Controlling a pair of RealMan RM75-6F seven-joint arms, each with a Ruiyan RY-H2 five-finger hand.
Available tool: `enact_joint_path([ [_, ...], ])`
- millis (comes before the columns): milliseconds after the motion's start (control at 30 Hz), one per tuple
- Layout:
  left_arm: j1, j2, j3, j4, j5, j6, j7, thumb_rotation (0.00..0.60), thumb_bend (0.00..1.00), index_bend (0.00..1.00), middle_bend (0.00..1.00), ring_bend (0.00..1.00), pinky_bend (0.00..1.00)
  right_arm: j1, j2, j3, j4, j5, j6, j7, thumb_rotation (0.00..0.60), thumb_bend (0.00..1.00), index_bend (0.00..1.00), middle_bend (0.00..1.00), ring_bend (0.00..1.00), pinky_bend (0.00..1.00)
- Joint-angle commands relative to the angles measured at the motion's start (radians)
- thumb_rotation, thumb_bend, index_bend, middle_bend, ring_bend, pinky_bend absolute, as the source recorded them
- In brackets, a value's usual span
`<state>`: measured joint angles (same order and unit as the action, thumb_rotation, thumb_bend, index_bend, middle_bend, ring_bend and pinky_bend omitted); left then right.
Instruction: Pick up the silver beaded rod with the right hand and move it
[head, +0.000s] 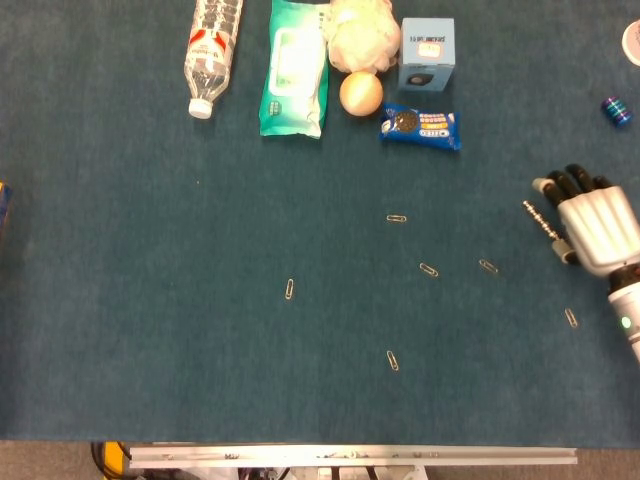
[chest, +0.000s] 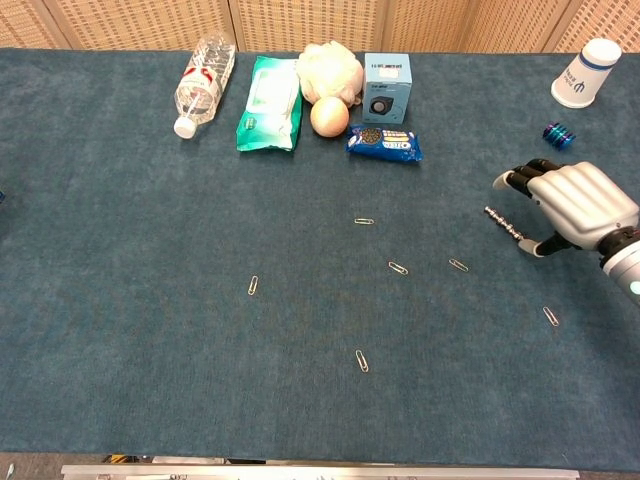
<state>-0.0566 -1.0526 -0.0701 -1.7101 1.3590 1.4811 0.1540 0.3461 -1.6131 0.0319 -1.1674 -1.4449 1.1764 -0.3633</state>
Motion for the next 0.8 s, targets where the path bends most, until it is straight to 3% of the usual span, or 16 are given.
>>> enact_joint_path([
  [33, 0.0, 0.0, 0.0, 0.0, -0.001, 0.0, 0.003, 0.6, 0.42, 0.35, 0.35, 0.25, 0.41, -0.004, 0.008, 0.01, -0.002, 0.007, 0.013, -0.002, 0.6, 0.14, 0.27, 0.26, 0.18, 0.39],
  [400, 0.0, -0.002, 0.001, -0.002, -0.004, -0.003, 0.014, 0.6, 0.42, 0.35, 0.35, 0.25, 0.41, -0.002, 0.021, -0.014, -0.053, -0.034, 0.031, -0.008, 0.6, 0.15, 0.27, 0.26, 0.18, 0.39],
  [800, 0.002, 0.002, 0.001, -0.003, -0.001, 0.0, 0.005, 0.6, 0.42, 0.35, 0.35, 0.25, 0.41, 0.006, -0.016, -0.009, 0.001, -0.007, -0.008, -0.022, 0.6, 0.15, 0.27, 0.26, 0.18, 0.38],
])
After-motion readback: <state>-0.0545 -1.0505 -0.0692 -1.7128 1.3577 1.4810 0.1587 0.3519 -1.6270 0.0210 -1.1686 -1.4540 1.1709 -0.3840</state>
